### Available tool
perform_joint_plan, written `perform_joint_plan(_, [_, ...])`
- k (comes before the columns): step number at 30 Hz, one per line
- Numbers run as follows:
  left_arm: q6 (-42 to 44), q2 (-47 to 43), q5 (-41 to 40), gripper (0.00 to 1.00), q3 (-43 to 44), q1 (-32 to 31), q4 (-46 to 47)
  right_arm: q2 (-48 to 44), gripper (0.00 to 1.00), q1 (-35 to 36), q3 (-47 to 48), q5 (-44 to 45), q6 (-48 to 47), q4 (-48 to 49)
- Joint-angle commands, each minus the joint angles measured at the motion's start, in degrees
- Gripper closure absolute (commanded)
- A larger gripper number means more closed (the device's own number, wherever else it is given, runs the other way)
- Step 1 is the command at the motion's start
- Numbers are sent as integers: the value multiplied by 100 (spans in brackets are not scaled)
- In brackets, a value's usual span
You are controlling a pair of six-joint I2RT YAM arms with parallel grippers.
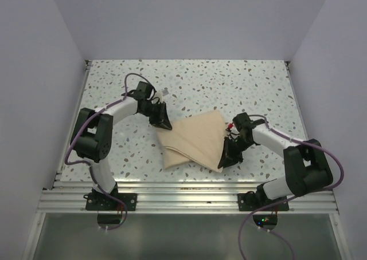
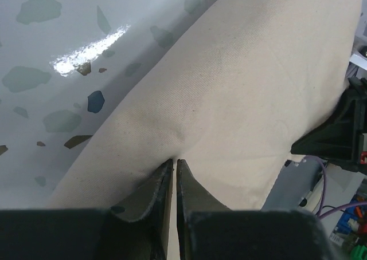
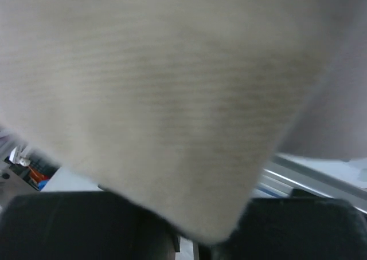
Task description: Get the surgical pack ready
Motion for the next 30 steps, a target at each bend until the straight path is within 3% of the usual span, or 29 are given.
perform_joint_plan(1, [247, -26, -516, 89, 9, 91, 78, 362, 89, -244, -341, 336, -431, -524])
perform_joint_plan(3, [265, -262, -481, 87, 123, 82, -10, 485, 80, -263, -271, 205, -492, -478])
perform_joint_plan(4, [326, -342, -411, 84, 158, 73, -36, 486, 64, -254, -140, 160, -510, -513])
perform_joint_plan(7, [397, -641, -130, 82, 308, -6, -151, 137, 44, -298, 255, 325, -484, -846])
perform_joint_plan(10, [432, -843, 196, 82, 204, -173, -107, -277, 36, -552, 746, 502, -440, -1216])
perform_joint_plan(15, [414, -1063, 522, 87, -271, -340, 7, -332, 39, -711, 1679, 494, -405, -1304])
perform_joint_plan(18, [502, -1125, 592, 89, -579, -349, -36, -42, 48, -702, 2032, 310, -335, -1052])
perform_joint_plan(21, [625, -1099, 522, 94, -877, -358, -168, 143, 69, -702, 1753, 125, -168, -709])
perform_joint_plan(22, [634, -1098, 470, 95, -1061, -358, -212, 134, 71, -693, 1603, 72, -115, -620])
perform_joint_plan(24, [678, -1107, 373, 100, -1238, -366, -265, 3, 73, -702, 1104, -16, -1, -383])
perform_joint_plan(30, [687, -1336, 109, 100, -1564, -472, -309, -156, 70, -702, 398, 28, 17, 178])
